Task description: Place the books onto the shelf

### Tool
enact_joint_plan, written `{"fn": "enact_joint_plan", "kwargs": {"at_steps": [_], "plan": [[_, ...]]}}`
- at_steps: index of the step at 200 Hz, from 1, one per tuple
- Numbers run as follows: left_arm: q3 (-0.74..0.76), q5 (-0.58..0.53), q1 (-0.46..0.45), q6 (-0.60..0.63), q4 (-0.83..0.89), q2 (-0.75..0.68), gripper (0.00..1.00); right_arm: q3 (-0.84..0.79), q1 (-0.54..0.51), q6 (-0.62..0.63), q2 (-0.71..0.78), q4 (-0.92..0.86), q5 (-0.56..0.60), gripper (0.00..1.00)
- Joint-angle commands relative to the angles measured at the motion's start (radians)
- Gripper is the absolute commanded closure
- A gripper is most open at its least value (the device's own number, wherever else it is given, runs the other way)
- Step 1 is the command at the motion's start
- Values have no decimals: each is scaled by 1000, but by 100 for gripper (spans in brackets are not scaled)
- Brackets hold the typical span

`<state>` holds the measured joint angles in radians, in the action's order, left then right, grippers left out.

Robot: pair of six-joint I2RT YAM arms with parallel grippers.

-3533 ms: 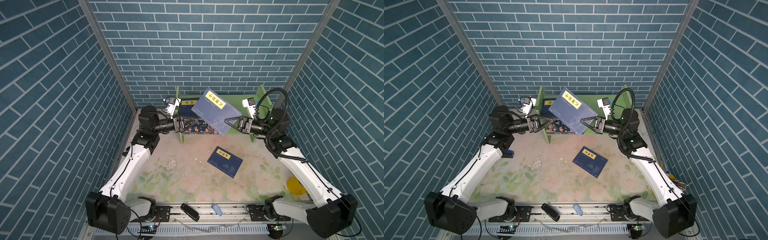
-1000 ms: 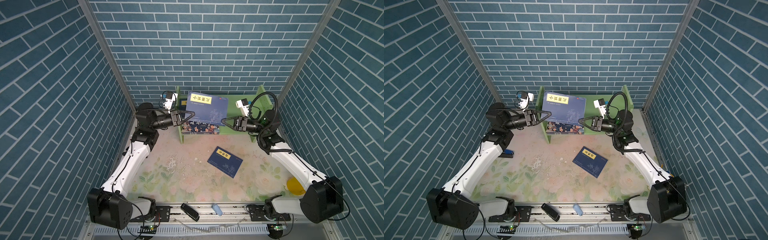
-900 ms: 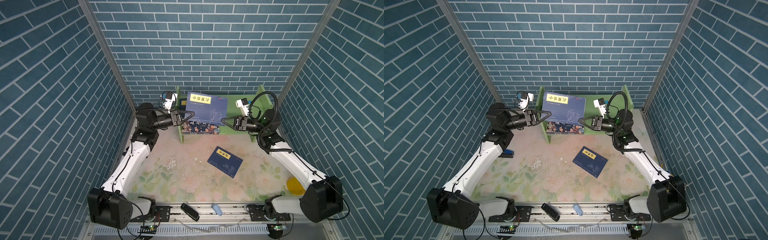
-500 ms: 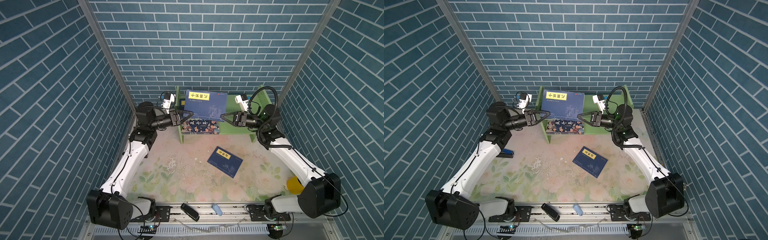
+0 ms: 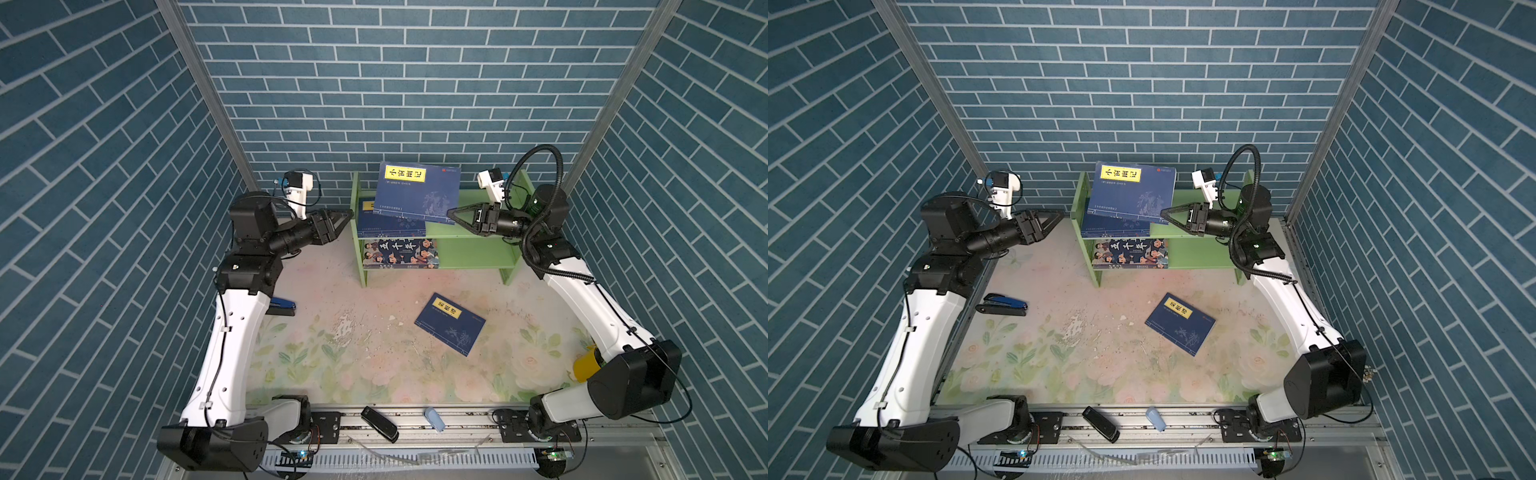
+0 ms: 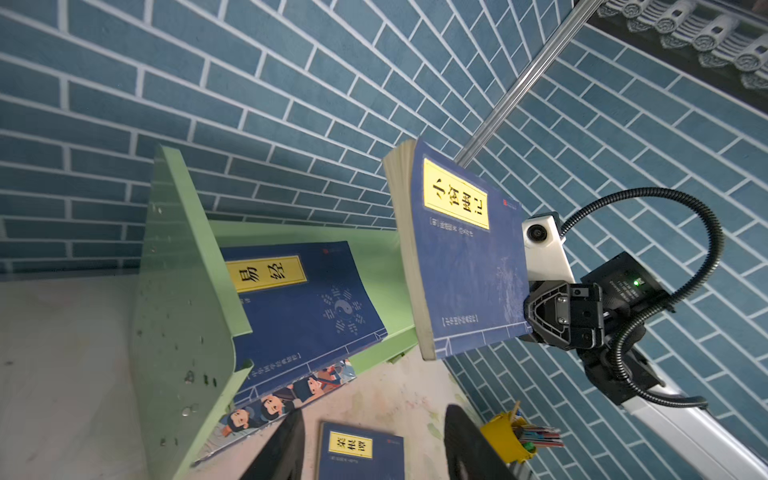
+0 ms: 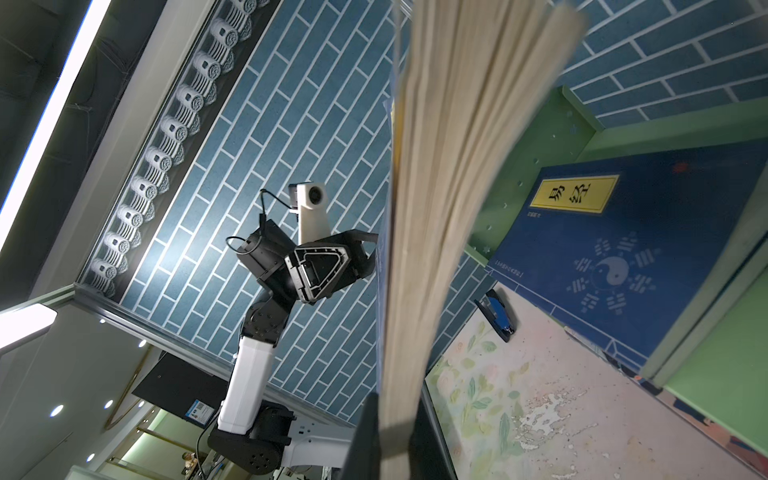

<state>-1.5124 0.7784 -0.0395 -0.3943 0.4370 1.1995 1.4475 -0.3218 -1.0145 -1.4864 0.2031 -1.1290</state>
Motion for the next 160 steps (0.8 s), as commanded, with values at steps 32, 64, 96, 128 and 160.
{"fn": "enact_joint_plan", "kwargs": {"at_steps": [32,64,96,128,160], "plan": [[-15,-24,6,110,78,-8,43,172,0,72,-146,-121,-46,100],[2,-30,5,117,78,1,43,259,-15,84,-232,-226,-58,100],[13,-25,6,119,78,-4,43,362,-33,171,-299,-420,-8,100],[18,-26,5,124,76,-11,43,476,-66,275,-369,-628,27,100],[32,-14,6,117,67,-12,43,508,-72,269,-396,-654,59,100]]}}
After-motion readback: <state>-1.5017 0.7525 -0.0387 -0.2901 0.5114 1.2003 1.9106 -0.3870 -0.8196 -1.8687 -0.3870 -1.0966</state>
